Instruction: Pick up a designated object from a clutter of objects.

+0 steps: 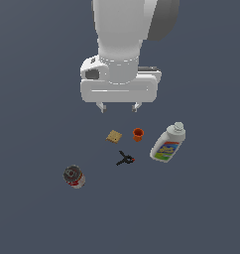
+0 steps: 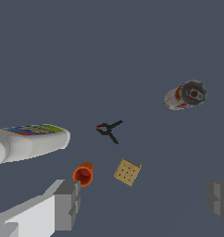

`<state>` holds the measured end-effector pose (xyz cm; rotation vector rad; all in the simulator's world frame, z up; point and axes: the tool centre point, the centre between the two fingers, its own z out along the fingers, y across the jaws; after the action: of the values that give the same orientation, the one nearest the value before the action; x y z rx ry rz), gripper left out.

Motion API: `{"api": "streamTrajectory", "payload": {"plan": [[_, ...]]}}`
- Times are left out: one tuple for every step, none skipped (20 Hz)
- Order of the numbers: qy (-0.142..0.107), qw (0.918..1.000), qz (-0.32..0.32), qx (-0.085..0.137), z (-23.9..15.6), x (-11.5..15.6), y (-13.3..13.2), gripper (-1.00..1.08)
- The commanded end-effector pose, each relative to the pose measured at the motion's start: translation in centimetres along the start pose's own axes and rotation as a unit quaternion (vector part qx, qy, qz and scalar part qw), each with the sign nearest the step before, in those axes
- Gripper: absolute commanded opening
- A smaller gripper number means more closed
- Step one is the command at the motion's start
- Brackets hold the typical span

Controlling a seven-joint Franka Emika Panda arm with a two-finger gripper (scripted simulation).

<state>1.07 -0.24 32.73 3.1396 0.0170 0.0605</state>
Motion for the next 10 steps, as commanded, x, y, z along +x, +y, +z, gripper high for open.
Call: {"api": "streamTrajectory", "payload": {"plan": [[-0.001,1.0,0.01,0.001,0.6,0.8,0.7,1.0],[-0.002,0.9999,0.014,0.002,1.0,1.1,1.0,1.0],[-0.002,0.9998,0.019,0.002,1.3,1.5,1.3,1.0],[-0.003,0.9997,0.025,0.003,1.7,2.0,1.7,1.0],[-0.003,0.9995,0.031,0.003,2.1,2.4,2.2,1.0],[-0.004,0.9993,0.037,0.004,2.6,2.9,2.6,1.0],[-0.004,0.999,0.044,0.004,3.1,3.4,3.1,1.0],[-0.005,0.9987,0.051,0.005,3.6,3.9,3.7,1.0],[-0.006,0.9982,0.059,0.005,4.2,4.4,4.3,1.0],[-0.006,0.9977,0.067,0.006,4.9,4.9,4.9,1.0]]}}
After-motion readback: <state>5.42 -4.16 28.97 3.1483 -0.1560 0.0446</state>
